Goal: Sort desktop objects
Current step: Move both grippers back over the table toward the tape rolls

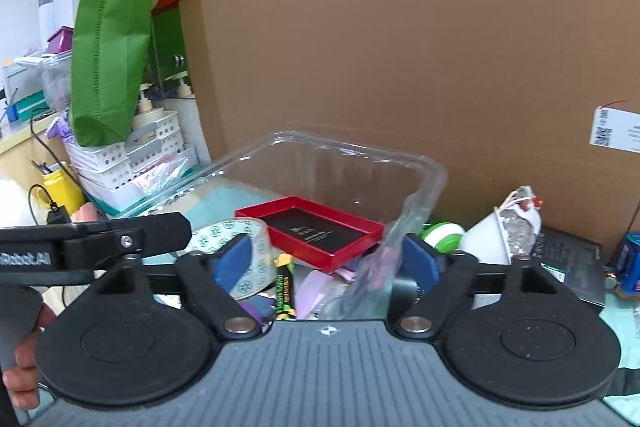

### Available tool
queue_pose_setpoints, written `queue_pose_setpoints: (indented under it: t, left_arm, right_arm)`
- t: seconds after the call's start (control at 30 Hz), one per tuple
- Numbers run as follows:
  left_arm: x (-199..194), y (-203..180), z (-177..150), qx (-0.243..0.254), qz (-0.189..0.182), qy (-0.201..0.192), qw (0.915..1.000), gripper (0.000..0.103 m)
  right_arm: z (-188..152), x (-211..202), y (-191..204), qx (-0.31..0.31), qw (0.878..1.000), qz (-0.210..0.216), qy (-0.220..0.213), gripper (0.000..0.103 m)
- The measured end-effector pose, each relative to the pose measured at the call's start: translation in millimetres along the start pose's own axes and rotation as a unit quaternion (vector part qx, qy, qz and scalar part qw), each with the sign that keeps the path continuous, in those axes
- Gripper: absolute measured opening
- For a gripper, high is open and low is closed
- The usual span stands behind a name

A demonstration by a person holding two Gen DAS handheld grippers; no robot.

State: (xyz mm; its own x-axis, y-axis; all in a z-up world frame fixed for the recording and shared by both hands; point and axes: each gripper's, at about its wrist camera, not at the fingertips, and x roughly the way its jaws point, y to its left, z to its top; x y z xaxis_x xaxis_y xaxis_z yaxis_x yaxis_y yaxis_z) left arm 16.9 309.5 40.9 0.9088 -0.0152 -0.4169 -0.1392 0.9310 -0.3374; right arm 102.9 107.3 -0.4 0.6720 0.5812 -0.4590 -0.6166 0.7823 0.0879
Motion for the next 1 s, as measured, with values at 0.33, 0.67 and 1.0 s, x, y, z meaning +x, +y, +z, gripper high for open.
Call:
queue_pose_setpoints:
  t: [0.33,0.67,1.0]
  left_arm:
    - [-0.6,-10.5,-7.2,0.007,0.001,0.011,0.9999,0.103]
    - [-0.8,-16.5,-10.5,0.009,0.008,0.020,0.9997,0.103]
    - [-12.1,-60.4,-23.1,0.037,-0.041,0.026,0.9981,0.103]
  right_arm:
    - [-4.5,0.2,-8.1,0.009,1.000,-0.020,0.010,0.098]
    - [-8.5,-9.1,-18.4,0.025,1.000,-0.015,0.007,0.101]
    - [-27.8,-49.7,-54.0,0.028,0.999,-0.036,-0.025,0.103]
